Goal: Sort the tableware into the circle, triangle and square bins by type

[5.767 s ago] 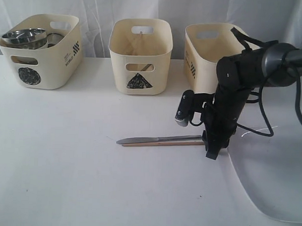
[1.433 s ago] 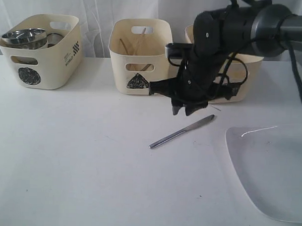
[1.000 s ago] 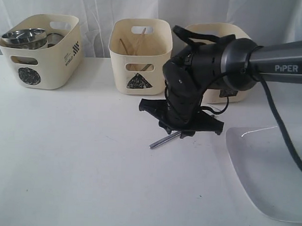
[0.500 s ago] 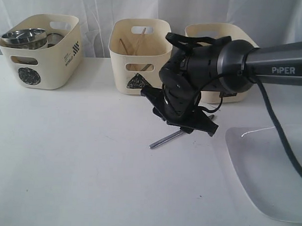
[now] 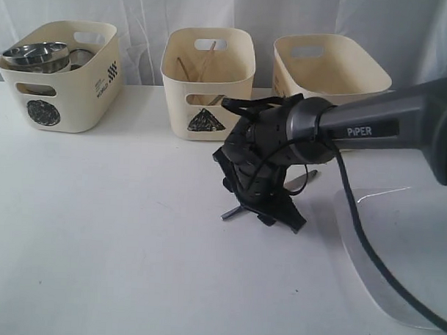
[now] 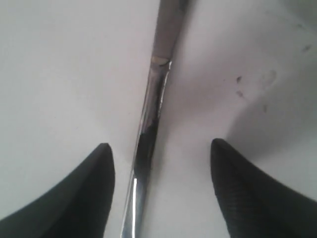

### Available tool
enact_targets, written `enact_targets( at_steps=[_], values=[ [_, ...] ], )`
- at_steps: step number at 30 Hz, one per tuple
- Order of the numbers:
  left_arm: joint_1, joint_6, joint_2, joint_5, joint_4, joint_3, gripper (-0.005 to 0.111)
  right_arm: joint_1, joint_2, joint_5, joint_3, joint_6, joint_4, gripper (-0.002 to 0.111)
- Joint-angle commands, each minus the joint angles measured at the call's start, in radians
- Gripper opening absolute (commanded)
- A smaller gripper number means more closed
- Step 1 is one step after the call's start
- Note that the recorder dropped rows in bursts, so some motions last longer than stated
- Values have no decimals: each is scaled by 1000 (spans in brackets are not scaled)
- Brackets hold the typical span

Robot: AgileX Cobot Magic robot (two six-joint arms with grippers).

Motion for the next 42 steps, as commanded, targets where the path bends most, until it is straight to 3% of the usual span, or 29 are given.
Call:
enact_targets(
  at_steps=[1, 11, 13, 19, 25, 33, 39, 42],
  values=[
    [2, -3, -5, -3, -7, 3, 0, 23, 40, 5, -33, 20, -22, 53],
    [2, -3, -5, -3, -7, 3, 0, 44, 91, 134, -113, -4, 17, 50],
    [2, -3, -5, -3, -7, 3, 0, 44, 91, 135, -113, -17, 42, 44],
    [2, -3, -5, -3, -7, 3, 0, 58, 91, 214, -113, -32, 148, 12],
    [2, -3, -5, -3, -7, 3, 0, 73, 83, 334, -111, -120, 134, 11],
    [2, -3, -5, -3, -7, 3, 0, 105, 65, 402, -107, -682, -122, 11],
    [2, -3, -5, -3, -7, 3, 0, 105, 54, 251, -78, -1146, 58, 0],
    [2, -3, -5, -3, -7, 3, 0, 105, 50, 214, -46, -1170, 106, 0]
  ],
)
